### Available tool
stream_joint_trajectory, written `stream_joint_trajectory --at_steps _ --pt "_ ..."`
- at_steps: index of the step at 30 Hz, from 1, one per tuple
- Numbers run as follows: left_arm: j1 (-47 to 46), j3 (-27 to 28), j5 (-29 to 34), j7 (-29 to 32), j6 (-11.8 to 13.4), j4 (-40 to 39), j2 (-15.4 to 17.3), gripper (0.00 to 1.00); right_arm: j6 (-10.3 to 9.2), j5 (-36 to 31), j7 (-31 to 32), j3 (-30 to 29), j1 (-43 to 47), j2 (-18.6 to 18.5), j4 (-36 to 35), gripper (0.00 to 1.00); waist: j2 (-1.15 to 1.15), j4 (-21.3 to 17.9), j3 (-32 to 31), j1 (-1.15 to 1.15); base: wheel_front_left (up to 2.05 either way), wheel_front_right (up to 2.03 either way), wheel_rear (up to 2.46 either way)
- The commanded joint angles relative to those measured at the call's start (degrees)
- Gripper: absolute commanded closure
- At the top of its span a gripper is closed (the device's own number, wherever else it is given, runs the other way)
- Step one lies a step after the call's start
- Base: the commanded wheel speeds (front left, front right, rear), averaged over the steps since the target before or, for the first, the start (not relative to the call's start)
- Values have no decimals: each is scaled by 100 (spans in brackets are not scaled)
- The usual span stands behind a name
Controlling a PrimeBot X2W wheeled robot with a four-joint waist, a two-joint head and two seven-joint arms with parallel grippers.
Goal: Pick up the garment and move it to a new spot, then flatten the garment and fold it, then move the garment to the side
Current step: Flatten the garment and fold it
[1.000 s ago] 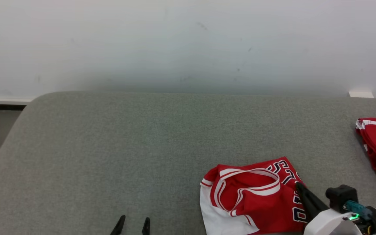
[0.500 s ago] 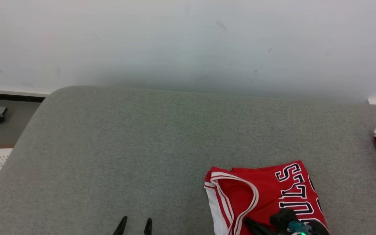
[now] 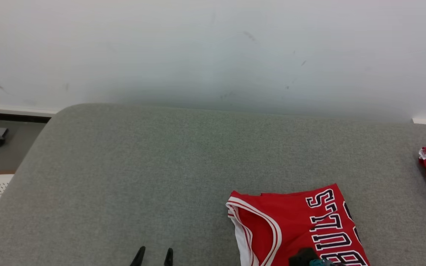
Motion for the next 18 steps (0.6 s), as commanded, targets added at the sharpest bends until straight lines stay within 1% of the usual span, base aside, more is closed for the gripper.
stream_joint_trajectory --at_steps 1,3,6,10,13,14,16,17,18 --pt "29 11 -82 -9 7 11 18 0 -5 53 -29 -44 11 -76 -25 100 0 -36 -24 0 0 0 0" --pt "33 23 -97 -9 15 3 19 0 -5 87 -62 -128 54 -195 -167 100 0 -94 -63 0 0 0 0" --pt "42 71 -102 -9 33 -13 18 0 -5 144 -137 -417 191 -441 -462 100 0 -192 -113 0 0 0 0" --pt "51 157 -65 -9 30 -61 18 0 -5 21 -382 -1151 467 -798 -949 100 0 -328 -175 0 0 0 0" --pt "76 217 -7 -9 0 -89 18 0 -5 -54 -602 -1854 801 -935 -1319 100 0 -426 -232 0 0 0 0" --pt "86 242 5 -9 -12 -97 19 0 -5 -84 -703 -2126 912 -957 -1442 90 0 -457 -252 0 0 0 0" --pt "113 283 25 -9 -30 -119 18 0 -5 -191 -923 -2673 1160 -970 -1660 51 0 -513 -298 0 0 0 0" --pt "127 305 39 -9 -44 -127 19 0 -5 -276 -1061 -2932 1286 -953 -1748 3 0 -536 -322 0 0 0 0" --pt "145 318 54 -8 -44 -131 18 0 -5 -331 -1159 -3221 1437 -901 -1798 0 0 -557 -344 0 0 0 0"
